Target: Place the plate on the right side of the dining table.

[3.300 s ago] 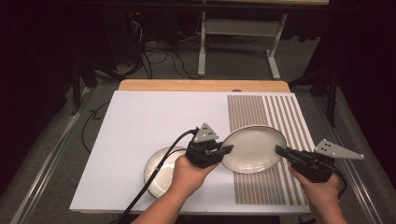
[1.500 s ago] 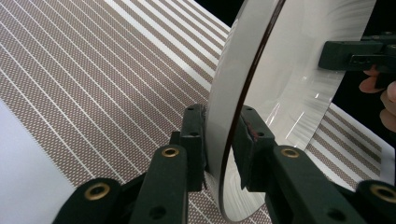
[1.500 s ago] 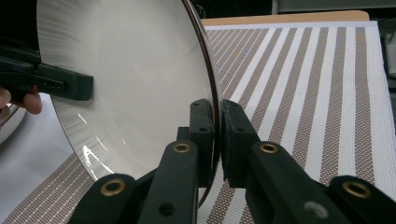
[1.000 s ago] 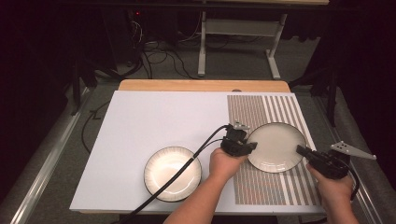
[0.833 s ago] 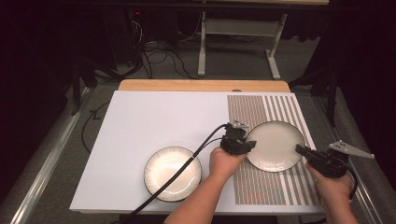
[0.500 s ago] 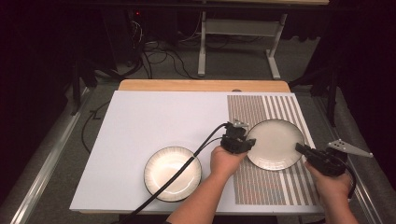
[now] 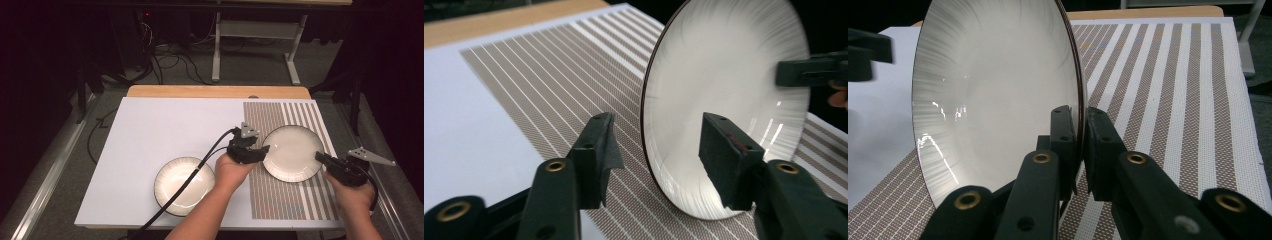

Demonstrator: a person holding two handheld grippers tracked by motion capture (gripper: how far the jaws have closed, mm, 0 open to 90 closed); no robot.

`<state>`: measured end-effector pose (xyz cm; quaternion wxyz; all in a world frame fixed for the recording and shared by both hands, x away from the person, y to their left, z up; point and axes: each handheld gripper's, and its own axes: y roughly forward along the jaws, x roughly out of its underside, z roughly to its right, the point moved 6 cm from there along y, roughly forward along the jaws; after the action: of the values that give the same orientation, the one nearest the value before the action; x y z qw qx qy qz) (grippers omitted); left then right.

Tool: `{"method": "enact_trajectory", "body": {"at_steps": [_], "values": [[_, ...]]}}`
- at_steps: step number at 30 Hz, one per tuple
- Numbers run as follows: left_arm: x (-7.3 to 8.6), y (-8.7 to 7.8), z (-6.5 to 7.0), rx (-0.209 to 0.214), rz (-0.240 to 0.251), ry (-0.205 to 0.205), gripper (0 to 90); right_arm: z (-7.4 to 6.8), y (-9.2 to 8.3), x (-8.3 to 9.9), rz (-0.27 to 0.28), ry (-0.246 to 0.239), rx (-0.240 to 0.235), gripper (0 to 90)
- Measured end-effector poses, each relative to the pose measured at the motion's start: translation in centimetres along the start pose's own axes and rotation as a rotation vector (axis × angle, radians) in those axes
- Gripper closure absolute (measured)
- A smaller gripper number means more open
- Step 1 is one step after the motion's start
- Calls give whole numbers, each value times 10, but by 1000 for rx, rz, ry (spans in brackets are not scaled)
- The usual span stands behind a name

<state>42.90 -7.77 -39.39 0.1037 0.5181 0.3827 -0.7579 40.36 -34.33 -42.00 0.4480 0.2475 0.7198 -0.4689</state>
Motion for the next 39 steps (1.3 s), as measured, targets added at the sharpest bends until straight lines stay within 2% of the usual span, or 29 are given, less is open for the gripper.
{"method": "enact_trajectory", "body": {"at_steps": [5,8,13,19,24,26,29,33,39], "values": [[1,-40,-2,-10,76,36,408,0,1,0,-10,6,6,857],[5,-59,-8,-19,88,34,347,0,1,-1,-17,5,11,856],[18,-91,-29,-53,108,18,257,0,3,-2,-32,11,14,856],[39,-131,-56,-92,121,28,174,1,6,-4,-58,12,27,851],[63,-165,-79,-124,125,23,83,5,11,-3,-87,33,34,839],[73,-177,-86,-127,125,19,74,7,13,-2,-98,51,34,838],[85,-197,-95,-152,131,32,26,9,16,-1,-112,63,38,831],[98,-213,-101,-171,156,23,2,12,20,2,-136,85,53,822],[102,-226,-105,-194,187,38,19,12,24,-1,-146,104,66,821]]}}
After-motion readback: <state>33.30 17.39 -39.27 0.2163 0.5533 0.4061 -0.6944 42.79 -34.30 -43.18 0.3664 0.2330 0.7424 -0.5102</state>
